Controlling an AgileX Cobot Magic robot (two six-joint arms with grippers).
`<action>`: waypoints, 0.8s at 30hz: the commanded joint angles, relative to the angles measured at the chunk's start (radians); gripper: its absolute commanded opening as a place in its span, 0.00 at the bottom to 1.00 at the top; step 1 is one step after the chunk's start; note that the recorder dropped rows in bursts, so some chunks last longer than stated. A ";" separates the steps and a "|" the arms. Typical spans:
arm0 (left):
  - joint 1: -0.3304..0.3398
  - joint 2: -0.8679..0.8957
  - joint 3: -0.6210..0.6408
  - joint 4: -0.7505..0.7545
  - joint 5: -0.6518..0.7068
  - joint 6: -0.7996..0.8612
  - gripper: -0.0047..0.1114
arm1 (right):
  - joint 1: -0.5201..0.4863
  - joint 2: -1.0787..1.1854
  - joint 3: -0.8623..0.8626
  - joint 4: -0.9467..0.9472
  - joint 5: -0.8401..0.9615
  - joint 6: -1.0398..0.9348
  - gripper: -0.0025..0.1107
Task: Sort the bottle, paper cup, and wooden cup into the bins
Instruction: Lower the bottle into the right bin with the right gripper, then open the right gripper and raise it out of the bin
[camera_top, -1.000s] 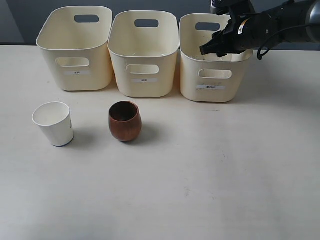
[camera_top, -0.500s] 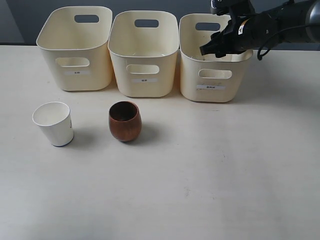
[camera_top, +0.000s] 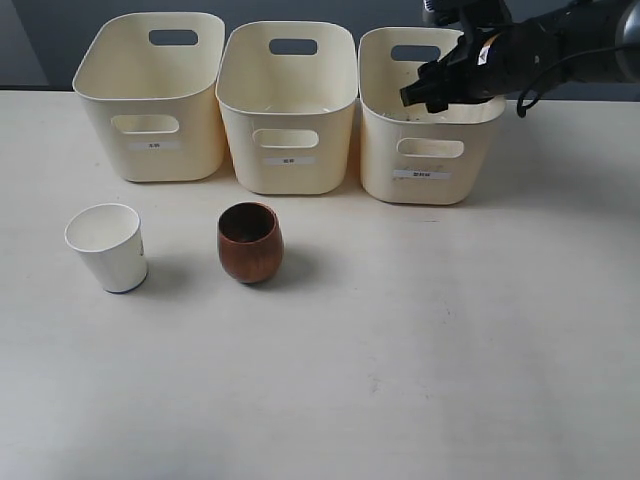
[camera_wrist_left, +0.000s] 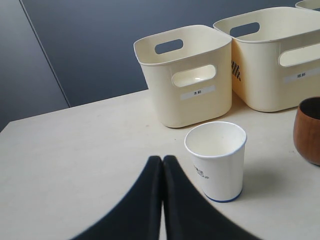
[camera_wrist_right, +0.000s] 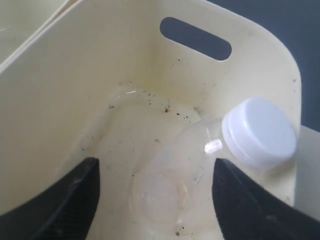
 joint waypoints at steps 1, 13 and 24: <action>-0.007 -0.005 0.001 0.000 -0.006 -0.002 0.04 | -0.007 -0.034 -0.006 0.013 0.001 0.000 0.57; -0.007 -0.005 0.001 0.000 -0.006 -0.002 0.04 | -0.007 -0.080 -0.006 0.013 0.075 0.000 0.57; -0.007 -0.005 0.001 0.000 -0.006 -0.002 0.04 | 0.026 -0.211 -0.006 0.017 0.231 0.000 0.57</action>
